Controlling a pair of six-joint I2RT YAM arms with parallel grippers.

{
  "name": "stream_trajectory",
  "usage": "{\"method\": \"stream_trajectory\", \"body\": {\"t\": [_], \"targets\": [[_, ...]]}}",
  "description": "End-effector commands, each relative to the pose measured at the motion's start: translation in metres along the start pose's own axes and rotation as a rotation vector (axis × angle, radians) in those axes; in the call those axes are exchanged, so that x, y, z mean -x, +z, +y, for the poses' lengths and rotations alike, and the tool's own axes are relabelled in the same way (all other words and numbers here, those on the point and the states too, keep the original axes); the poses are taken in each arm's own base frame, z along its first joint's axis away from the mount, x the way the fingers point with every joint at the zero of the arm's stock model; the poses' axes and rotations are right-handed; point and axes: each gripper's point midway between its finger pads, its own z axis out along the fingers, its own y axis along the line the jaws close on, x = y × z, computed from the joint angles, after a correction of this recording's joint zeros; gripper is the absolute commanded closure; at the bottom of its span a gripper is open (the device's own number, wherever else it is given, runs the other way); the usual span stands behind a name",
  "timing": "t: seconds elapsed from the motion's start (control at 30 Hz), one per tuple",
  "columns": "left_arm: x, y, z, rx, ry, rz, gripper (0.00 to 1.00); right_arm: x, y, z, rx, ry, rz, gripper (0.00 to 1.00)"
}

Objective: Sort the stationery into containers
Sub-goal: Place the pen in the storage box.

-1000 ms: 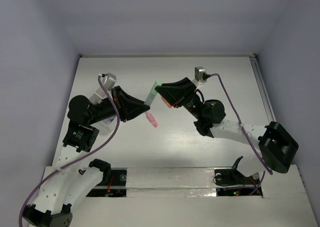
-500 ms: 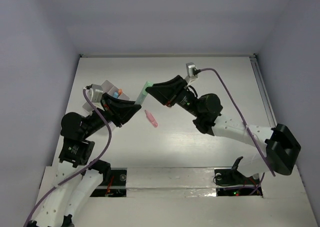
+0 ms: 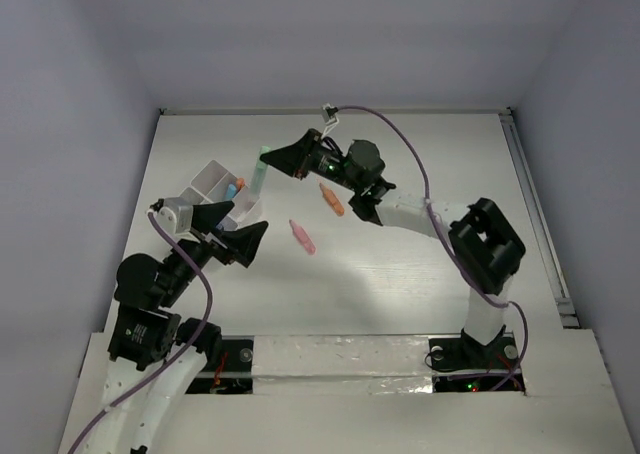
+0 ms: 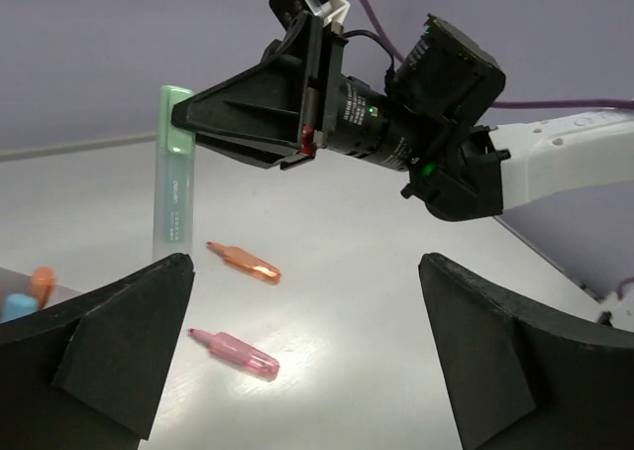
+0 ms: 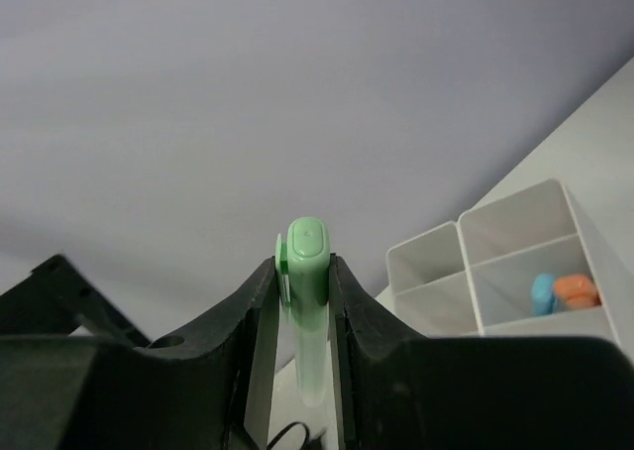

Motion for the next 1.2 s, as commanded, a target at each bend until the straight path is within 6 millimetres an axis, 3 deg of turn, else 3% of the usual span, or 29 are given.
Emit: {"method": "stream_trajectory", "body": {"t": [0.0,0.03,0.13,0.17,0.2,0.23,0.27,0.3,0.43,0.5,0.67,0.7,0.83,1.17], "targets": [[0.011,-0.01,0.018,0.107,0.067,-0.075,0.01,0.015,0.029,0.014,0.089,-0.034,-0.003,1.0],[0.016,-0.012,0.02,0.126,0.071,-0.092,0.01,0.002,0.036,-0.009,0.067,-0.023,0.018,1.0],[0.024,-0.019,0.03,0.195,0.072,-0.129,0.01,0.006,0.053,-0.026,0.057,-0.038,-0.016,1.0],[0.023,-0.02,0.033,0.215,0.068,-0.123,0.01,-0.002,0.059,-0.047,0.023,-0.049,-0.015,1.0],[0.022,-0.021,0.037,0.238,0.063,-0.126,0.01,-0.004,0.063,-0.055,0.01,-0.053,-0.013,1.0],[0.022,-0.021,0.038,0.245,0.06,-0.124,0.01,0.004,0.073,-0.054,0.015,-0.075,-0.019,1.0],[0.022,-0.022,0.039,0.252,0.059,-0.127,0.01,-0.011,0.08,-0.067,-0.003,-0.074,0.005,1.0],[0.022,-0.022,0.038,0.249,0.057,-0.126,0.01,-0.01,0.084,-0.072,-0.014,-0.091,0.004,1.0],[0.019,-0.021,0.034,0.228,0.051,-0.117,0.01,-0.026,0.103,-0.086,-0.076,-0.151,0.034,1.0],[0.018,-0.02,0.032,0.219,0.05,-0.113,0.01,-0.023,0.11,-0.092,-0.091,-0.174,0.028,1.0],[0.018,-0.021,0.03,0.207,0.051,-0.114,0.01,-0.036,0.113,-0.117,-0.128,-0.174,0.046,1.0],[0.018,-0.021,0.03,0.209,0.051,-0.114,0.01,-0.039,0.118,-0.111,-0.11,-0.178,0.05,1.0],[0.018,-0.022,0.03,0.21,0.054,-0.116,0.01,-0.053,0.121,-0.124,-0.136,-0.191,0.08,1.0],[0.017,-0.022,0.03,0.209,0.057,-0.114,0.01,-0.061,0.122,-0.132,-0.157,-0.235,0.092,1.0]]}}
